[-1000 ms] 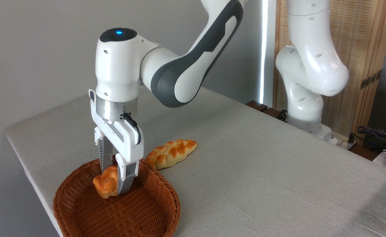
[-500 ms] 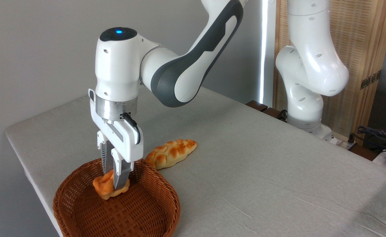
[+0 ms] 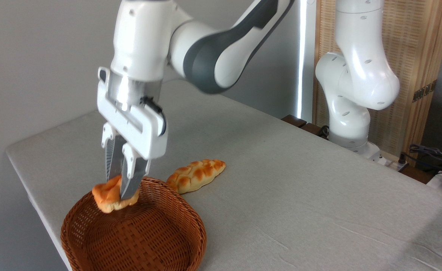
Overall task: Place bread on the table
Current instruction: 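Lift the bun out of the basket and carry it beside the braided roll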
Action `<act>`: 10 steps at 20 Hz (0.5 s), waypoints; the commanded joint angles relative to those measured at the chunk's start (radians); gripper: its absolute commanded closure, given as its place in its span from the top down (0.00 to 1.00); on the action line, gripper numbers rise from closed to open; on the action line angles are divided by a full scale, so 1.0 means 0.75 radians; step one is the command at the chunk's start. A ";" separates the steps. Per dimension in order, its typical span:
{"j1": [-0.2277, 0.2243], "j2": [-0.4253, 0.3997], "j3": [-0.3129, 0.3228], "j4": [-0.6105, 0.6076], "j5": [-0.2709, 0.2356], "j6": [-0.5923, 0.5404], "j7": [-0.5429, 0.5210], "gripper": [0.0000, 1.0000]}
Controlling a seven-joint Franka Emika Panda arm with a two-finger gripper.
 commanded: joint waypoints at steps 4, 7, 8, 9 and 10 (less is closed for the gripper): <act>-0.008 -0.231 0.085 -0.059 0.011 -0.384 0.059 0.60; -0.008 -0.328 0.126 -0.155 0.015 -0.513 0.074 0.60; -0.008 -0.346 0.130 -0.186 0.015 -0.531 0.086 0.60; -0.008 -0.354 0.130 -0.213 0.019 -0.544 0.094 0.60; -0.008 -0.356 0.128 -0.249 0.049 -0.556 0.101 0.60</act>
